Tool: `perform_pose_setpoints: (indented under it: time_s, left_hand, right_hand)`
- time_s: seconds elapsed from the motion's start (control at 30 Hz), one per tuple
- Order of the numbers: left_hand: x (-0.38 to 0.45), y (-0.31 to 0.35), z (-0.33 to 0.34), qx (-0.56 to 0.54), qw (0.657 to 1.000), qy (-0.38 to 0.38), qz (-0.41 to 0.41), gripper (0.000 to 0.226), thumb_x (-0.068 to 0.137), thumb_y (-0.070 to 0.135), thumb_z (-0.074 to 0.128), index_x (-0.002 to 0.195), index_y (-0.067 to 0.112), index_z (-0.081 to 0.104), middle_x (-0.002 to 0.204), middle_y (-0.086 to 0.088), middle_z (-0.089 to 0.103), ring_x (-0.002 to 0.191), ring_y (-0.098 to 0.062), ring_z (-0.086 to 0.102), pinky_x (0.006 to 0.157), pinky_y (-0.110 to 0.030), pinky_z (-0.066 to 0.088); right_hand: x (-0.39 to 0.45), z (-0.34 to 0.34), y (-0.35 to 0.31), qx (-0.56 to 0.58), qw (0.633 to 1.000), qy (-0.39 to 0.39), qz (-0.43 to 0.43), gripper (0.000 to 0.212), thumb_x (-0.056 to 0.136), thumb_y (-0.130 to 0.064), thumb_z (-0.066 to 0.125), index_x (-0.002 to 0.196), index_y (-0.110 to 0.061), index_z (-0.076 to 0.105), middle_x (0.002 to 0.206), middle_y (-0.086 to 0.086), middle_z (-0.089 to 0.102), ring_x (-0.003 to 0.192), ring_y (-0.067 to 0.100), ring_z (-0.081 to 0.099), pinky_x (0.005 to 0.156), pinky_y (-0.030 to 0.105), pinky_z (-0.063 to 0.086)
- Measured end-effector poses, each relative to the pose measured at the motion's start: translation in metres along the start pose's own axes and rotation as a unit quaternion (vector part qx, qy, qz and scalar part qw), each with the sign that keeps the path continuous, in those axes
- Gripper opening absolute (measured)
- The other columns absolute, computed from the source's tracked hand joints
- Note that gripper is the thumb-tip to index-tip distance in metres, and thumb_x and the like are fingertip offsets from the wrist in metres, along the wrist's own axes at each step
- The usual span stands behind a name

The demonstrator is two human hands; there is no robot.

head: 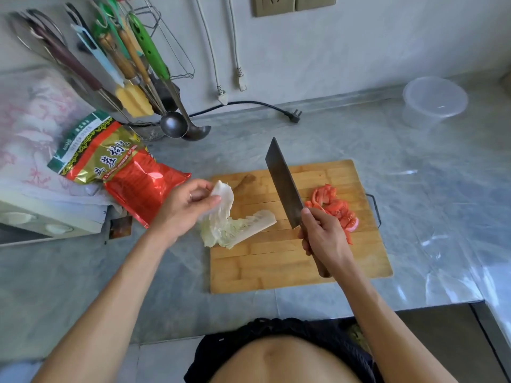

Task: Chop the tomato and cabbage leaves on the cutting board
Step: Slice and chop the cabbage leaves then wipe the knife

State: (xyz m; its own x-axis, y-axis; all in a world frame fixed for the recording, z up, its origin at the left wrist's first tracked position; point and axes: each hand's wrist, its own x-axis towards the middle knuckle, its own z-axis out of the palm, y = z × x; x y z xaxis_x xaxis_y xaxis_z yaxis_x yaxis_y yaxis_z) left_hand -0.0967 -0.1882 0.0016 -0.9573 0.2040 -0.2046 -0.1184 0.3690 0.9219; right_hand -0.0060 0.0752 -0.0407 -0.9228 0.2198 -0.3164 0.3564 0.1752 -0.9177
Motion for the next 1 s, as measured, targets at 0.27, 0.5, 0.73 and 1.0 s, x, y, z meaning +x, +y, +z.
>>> perform_pose_setpoints:
  time_s: [0.27,0.5,0.73,1.0]
  left_hand:
    - [0.023,-0.007,0.008,0.158,0.981,-0.106,-0.041,0.015,0.086,0.017,0.074,0.097,0.028,0.07,0.095,0.012,0.072,0.09,-0.002,0.067,0.088,-0.021,0.051]
    - [0.055,-0.04,0.07,0.207,0.964,-0.138,-0.089,0.008,0.086,0.029,0.074,0.089,0.034,0.069,0.097,0.012,0.069,0.103,-0.011,0.064,0.097,-0.031,0.048]
    - [0.054,-0.047,0.09,0.21,0.971,-0.079,-0.089,0.009,0.083,0.027,0.077,0.086,0.023,0.07,0.082,0.011,0.07,0.08,-0.008,0.065,0.061,-0.015,0.039]
    - [0.046,-0.053,0.094,0.366,0.929,-0.055,-0.007,0.051,0.087,0.044,0.068,0.128,0.016,0.06,0.132,-0.005,0.057,0.119,-0.025,0.057,0.094,-0.034,0.049]
  right_hand:
    - [-0.001,0.009,-0.001,0.0,1.0,-0.022,-0.017,0.037,0.107,-0.027,0.044,0.077,-0.008,0.058,0.064,0.009,0.058,0.05,0.02,0.051,0.043,0.03,0.044]
    - [-0.008,0.005,-0.001,-0.01,1.0,-0.002,-0.014,0.039,0.106,-0.027,0.044,0.078,-0.002,0.057,0.062,0.004,0.057,0.051,0.018,0.051,0.046,0.031,0.044]
    - [-0.011,0.004,0.004,-0.011,1.0,0.011,0.005,0.04,0.106,-0.027,0.045,0.082,0.001,0.058,0.062,0.004,0.057,0.052,0.018,0.052,0.048,0.032,0.046]
    - [-0.014,0.01,0.009,-0.012,1.0,0.006,0.009,0.038,0.105,-0.028,0.046,0.077,-0.004,0.057,0.062,0.006,0.057,0.052,0.019,0.05,0.049,0.035,0.045]
